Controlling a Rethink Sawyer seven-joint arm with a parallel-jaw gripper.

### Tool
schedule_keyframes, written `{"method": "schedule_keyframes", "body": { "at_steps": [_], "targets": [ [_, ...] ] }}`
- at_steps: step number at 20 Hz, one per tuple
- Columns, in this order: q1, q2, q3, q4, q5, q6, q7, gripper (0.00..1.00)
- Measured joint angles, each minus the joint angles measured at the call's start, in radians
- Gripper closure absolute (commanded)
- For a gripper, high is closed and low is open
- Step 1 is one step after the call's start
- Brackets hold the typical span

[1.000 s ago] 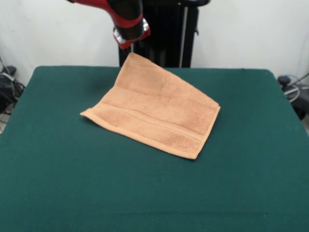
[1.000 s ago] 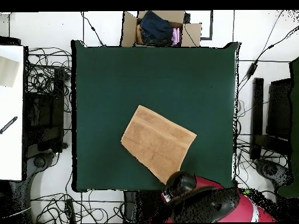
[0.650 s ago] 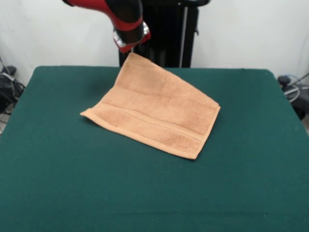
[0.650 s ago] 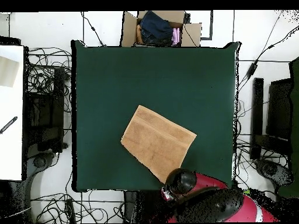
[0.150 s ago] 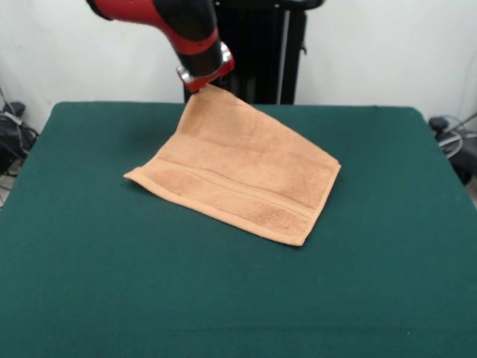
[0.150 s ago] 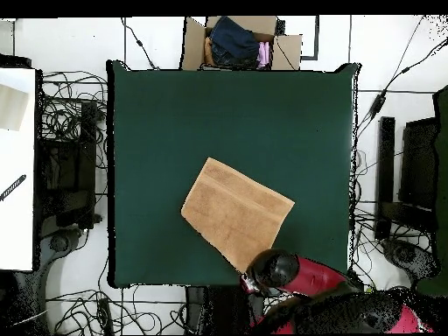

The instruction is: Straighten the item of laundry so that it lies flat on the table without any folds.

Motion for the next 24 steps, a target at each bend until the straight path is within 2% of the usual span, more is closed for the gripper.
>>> {"method": "schedule_keyframes", "body": {
  "at_steps": [15, 24],
  "targets": [
    [-0.087, 0.001, 0.086, 0.005, -0.004, -0.042, 0.0, 0.0],
    [-0.146, 0.008, 0.129, 0.021, -0.038, -0.087, 0.0, 0.0]
  ]
}}
